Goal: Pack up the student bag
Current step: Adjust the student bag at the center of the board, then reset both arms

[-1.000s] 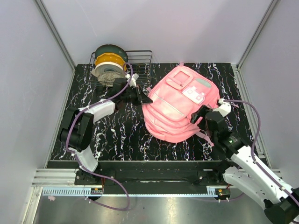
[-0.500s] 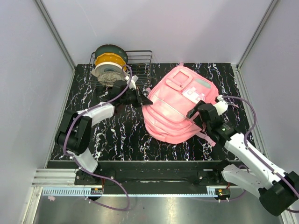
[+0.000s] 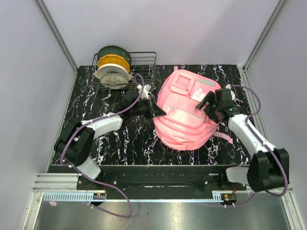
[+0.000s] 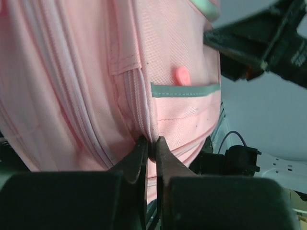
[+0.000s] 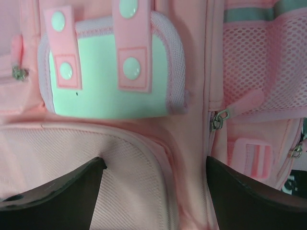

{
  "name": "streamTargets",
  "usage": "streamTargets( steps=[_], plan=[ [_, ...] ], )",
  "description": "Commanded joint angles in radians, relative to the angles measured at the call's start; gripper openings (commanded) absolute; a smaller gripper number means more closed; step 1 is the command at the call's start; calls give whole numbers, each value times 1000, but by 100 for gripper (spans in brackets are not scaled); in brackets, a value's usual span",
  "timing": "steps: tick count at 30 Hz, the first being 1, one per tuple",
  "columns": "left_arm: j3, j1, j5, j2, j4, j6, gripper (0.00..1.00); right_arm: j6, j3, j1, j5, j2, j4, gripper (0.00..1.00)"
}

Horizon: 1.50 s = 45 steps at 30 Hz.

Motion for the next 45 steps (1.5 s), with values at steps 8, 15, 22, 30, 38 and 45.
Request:
streamTargets(
  steps=[8,15,22,30,38,45],
  plan=[
    [14,-152,147,9,123,-57,24,-207,220,-43,-176,145,118,92],
    [61,-121,42,-87,-73,113,99,-294,273,-52,4,64,0,96],
    [125,-112,20,-167,-220,235,99,-311,300,-54,169,-12,-58,100],
    [149,-112,-287,-400,-342,477,99,-320,238,-52,313,-162,-43,100],
    [172,-19,-430,-480,-469,585,99,-379,235,-54,426,-205,-37,100],
    [95,264,-432,-498,-519,396,99,-357,236,-54,407,-153,-35,100]
  ],
)
